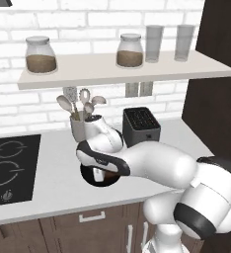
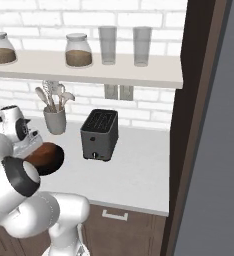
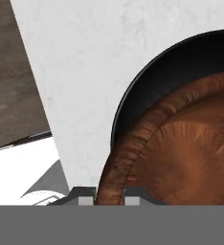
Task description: Pick up the bowls on the counter and stack them on top of one another in the open cabinet. Place the smaller bowl on top of the larger bowl.
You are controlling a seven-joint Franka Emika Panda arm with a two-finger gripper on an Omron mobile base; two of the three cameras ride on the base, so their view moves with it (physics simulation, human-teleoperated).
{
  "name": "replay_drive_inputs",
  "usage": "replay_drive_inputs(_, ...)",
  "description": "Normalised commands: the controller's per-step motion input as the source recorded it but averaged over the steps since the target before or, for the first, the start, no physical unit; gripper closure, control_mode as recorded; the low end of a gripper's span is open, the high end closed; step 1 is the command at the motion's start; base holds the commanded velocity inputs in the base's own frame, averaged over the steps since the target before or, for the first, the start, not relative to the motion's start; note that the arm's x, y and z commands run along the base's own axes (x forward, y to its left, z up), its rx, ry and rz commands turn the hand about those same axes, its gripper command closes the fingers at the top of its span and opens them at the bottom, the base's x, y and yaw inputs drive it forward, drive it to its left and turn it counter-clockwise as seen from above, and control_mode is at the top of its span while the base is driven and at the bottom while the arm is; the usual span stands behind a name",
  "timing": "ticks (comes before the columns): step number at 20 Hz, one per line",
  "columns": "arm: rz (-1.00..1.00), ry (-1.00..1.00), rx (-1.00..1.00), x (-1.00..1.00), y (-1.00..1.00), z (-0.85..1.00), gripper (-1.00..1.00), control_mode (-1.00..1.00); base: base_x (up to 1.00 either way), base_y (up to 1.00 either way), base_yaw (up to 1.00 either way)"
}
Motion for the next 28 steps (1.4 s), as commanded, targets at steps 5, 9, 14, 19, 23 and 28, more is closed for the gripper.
replay_drive_inputs(5, 0.0, -0.12, 0.11, 0.23, 0.0, -0.01, 1.0, -1.0, 0.0, 0.0, 0.0)
replay_drive_inputs(9, 0.0, -0.02, 0.11, 0.26, 0.04, -0.1, 1.0, -1.0, 0.0, 0.0, 0.0)
replay_drive_inputs(14, 0.0, 0.0, 0.11, 0.2, 0.13, -0.3, 1.0, -1.0, 0.0, 0.0, 0.0)
replay_drive_inputs(19, 0.0, 0.0, 0.09, 0.18, 0.21, -0.23, 1.0, -1.0, 0.0, 0.0, 0.0)
replay_drive_inputs(23, 0.0, 0.0, 0.05, 0.14, 0.08, -0.17, 1.0, -1.0, 0.0, 0.0, 0.0)
replay_drive_inputs(28, -0.05, 0.0, 0.0, 0.05, 0.0, -0.02, -1.0, -1.0, 0.0, 0.0, 0.0)
